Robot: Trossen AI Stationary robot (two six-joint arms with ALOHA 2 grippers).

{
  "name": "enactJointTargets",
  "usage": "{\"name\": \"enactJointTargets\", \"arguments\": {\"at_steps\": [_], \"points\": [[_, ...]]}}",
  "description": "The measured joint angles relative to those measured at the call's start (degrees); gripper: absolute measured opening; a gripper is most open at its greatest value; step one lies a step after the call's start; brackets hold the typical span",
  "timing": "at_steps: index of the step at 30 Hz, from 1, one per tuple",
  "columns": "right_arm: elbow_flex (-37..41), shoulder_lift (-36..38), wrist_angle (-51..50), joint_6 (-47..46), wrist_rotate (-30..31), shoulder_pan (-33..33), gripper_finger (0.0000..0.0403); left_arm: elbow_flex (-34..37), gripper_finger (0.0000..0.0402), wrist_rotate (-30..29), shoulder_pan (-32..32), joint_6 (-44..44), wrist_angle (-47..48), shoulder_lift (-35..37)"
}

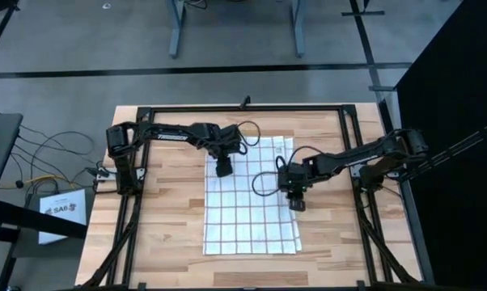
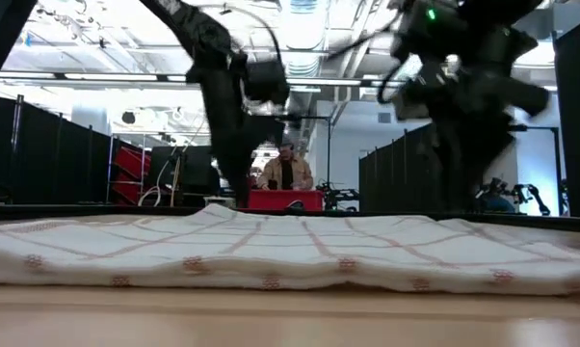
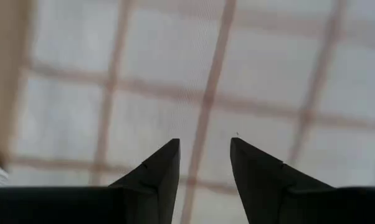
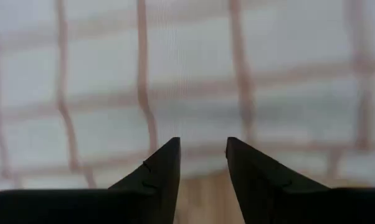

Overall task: Roll towel
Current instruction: Fold the towel

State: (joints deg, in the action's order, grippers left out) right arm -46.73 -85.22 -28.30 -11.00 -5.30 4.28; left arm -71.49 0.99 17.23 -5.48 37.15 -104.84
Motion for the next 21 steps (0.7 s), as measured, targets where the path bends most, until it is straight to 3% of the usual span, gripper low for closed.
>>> {"name": "enactJointTargets", "arguments": {"at_steps": [7, 21], "points": [[-0.3, 2.6, 3.8, -4.1, -2.3, 5.5, 0.0119, -2.8, 0.0127, -3.7, 0.7, -6.6, -2.8, 1.5], [-0.2, -13.7, 24.0, -24.5, -3.5, 16.0, 0.0119, -2.4, 0.0127, -1.1, 5.9, -17.8, -3.8, -6.2]]}}
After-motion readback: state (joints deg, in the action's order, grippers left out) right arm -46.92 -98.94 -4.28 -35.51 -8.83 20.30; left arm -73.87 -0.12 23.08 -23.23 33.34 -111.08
